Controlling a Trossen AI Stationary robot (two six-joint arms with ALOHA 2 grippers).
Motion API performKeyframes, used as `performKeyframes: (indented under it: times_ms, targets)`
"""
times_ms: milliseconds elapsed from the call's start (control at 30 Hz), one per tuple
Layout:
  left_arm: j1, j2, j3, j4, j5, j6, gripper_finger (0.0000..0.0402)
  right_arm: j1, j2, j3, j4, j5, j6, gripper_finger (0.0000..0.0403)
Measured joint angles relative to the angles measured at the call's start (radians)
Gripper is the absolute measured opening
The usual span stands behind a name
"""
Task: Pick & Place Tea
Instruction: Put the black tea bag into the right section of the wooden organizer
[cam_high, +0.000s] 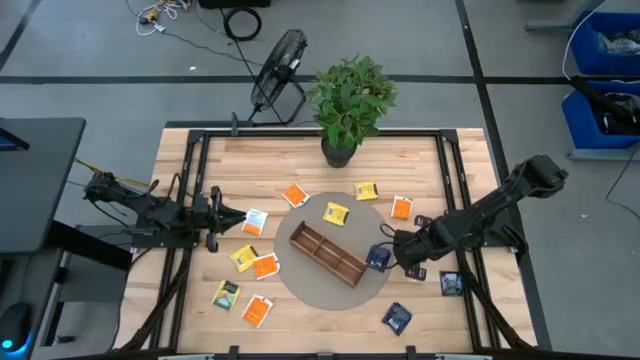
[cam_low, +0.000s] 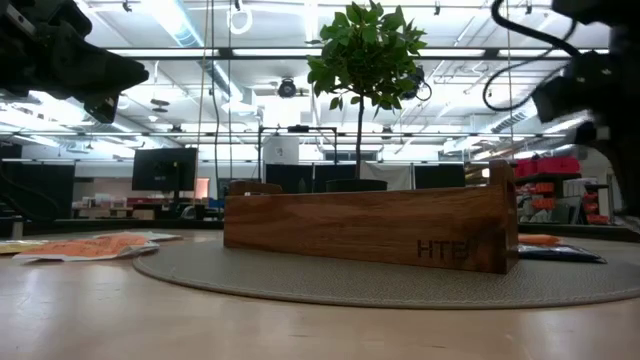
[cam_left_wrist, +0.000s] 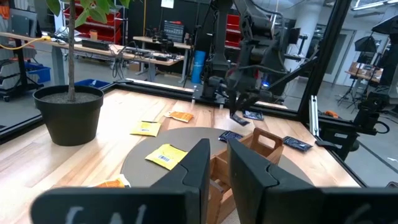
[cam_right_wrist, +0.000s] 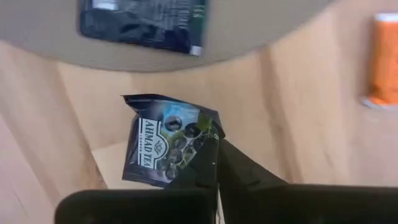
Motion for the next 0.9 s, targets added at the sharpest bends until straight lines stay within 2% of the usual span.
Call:
performKeyframes:
  times_ms: [133, 400, 733, 900]
  targets:
    - [0.000, 0.000, 0.000, 0.000, 0.000, -0.001, 0.0058, -0.047, 0.000, 0.095, -0.060, 0.004, 0.049, 0.0003]
    - [0.000, 0.000, 0.000, 0.000, 0.000, 0.000, 0.0058, -0.110, 0.045, 0.319, -0.077, 0.037, 0.018, 0.0001]
    - [0.000, 0.000, 0.000, 0.000, 0.000, 0.000, 0.0058, -0.186, 0.363, 0.666, -0.277, 0.040, -0.079, 0.0000]
    - [0.000, 0.000, 0.000, 0.000, 0.000, 0.000, 0.0058, -0.193, 0.483, 0.831, -0.327, 0.041, -0.091, 0.0000]
